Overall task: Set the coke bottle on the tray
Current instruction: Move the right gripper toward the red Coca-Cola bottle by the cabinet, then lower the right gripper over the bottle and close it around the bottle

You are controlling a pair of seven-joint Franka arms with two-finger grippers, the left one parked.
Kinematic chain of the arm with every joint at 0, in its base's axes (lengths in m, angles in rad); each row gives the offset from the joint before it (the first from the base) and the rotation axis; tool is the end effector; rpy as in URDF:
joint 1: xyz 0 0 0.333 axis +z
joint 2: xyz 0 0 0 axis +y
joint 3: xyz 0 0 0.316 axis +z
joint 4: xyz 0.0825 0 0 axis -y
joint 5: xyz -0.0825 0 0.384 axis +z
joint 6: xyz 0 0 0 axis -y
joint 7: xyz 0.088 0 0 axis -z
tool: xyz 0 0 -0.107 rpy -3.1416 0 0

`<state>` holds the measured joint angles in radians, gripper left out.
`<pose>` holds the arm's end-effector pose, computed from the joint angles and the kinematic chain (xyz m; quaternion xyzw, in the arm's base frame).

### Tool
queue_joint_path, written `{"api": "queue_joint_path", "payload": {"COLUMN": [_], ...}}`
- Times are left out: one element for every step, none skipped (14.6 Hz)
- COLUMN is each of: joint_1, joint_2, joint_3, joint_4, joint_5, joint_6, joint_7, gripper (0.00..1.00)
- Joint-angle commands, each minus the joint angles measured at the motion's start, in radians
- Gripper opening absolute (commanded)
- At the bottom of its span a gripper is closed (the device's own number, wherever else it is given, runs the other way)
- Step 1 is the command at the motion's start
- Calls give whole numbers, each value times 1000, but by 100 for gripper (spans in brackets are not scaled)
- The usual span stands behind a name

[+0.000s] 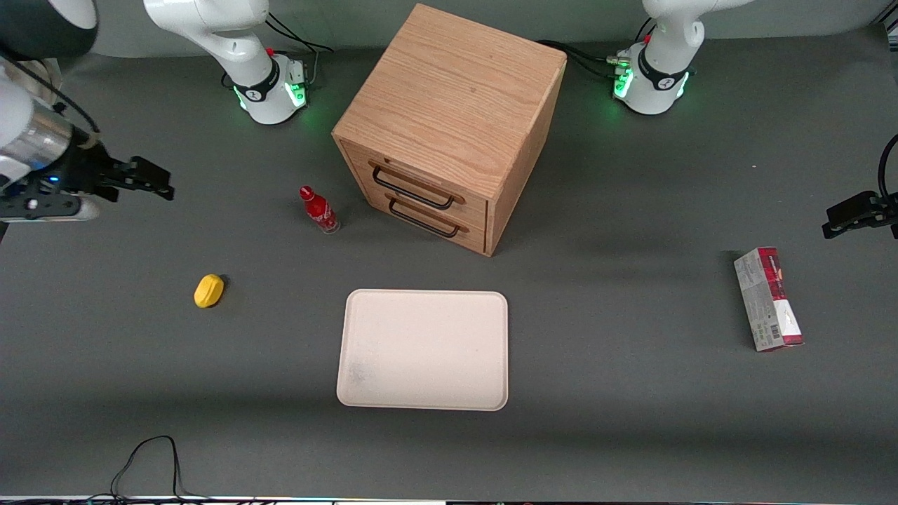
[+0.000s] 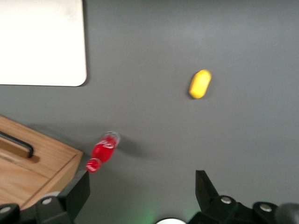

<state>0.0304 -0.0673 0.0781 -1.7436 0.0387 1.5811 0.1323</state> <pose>0.5254 0.0626 0.5805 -0.9986 0.0132 0.0493 0.0109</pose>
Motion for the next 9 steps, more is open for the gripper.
{"api": "queue_joint_path", "payload": {"joint_1": [19, 19, 25, 32, 39, 43, 46, 52, 63], "joint_2": [-11, -16, -32, -52, -66, -69, -72, -86, -97], "joint_3": [70, 103, 142, 163, 178, 190, 196, 198, 198], "joint_4": [-100, -150, -221, -290, -350, -394, -440, -488, -540], "joint_5": [32, 30, 30, 30, 30, 32, 32, 33, 33], "joint_6": [65, 97, 165, 225, 275, 313, 356, 413, 465], "joint_7": [91, 131, 166, 196, 200, 201, 202, 202, 204], "gripper": [100, 100, 100, 100, 100, 100, 100, 100, 100]}}
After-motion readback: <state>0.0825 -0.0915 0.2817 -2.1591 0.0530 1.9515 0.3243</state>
